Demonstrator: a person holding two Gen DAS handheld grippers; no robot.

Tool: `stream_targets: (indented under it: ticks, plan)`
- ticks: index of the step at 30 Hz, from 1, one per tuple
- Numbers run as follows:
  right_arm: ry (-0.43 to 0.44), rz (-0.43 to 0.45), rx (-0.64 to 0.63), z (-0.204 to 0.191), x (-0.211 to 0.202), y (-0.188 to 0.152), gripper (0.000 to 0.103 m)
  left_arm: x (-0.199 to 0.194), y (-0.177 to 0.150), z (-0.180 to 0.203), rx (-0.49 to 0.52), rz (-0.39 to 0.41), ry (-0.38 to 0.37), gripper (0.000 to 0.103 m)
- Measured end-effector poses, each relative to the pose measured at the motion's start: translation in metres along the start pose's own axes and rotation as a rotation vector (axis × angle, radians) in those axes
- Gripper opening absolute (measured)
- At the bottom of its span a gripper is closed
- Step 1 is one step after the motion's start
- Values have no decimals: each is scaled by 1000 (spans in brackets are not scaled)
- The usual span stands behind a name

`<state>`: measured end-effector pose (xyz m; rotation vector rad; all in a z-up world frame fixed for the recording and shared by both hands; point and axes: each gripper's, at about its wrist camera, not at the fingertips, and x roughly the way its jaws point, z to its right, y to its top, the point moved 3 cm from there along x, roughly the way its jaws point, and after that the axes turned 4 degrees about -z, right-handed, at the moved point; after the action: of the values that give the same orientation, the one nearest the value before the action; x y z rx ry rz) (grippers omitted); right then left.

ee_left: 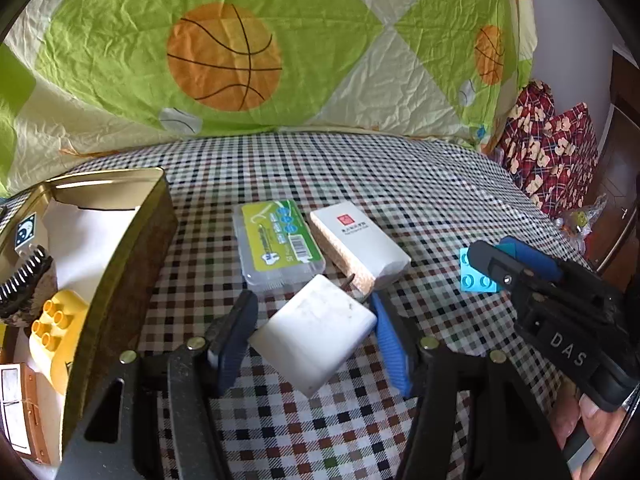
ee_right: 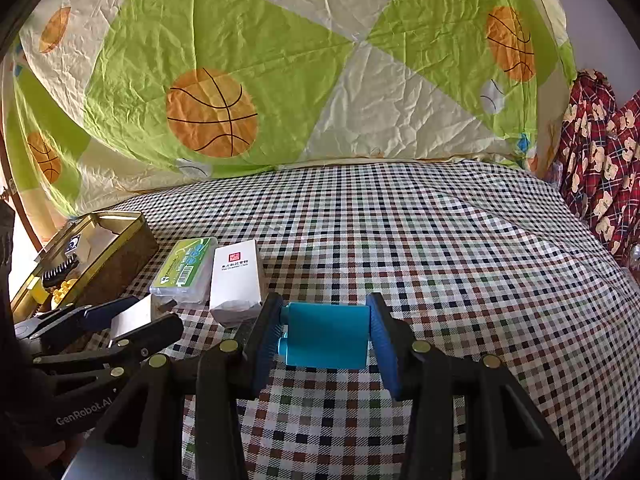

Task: Organize rigid objects
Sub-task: 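Lift the blue brick with the right tool while the left tool grasps the white block, then carry the white block toward the tin with the left tool while the right tool carries the blue brick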

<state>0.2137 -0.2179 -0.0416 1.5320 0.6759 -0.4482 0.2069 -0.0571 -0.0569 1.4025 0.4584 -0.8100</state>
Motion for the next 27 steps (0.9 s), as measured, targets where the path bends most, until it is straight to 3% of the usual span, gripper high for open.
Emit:
stream_targets:
  ticks: [16, 27]
  plan:
    - [10, 72, -11, -3, -12, -1, 46, -52, -3, 13, 74, 288, 103, 58]
    - [13, 114, -16, -4, -19, -2, 46, -67, -9, 15, 73, 364, 128, 58]
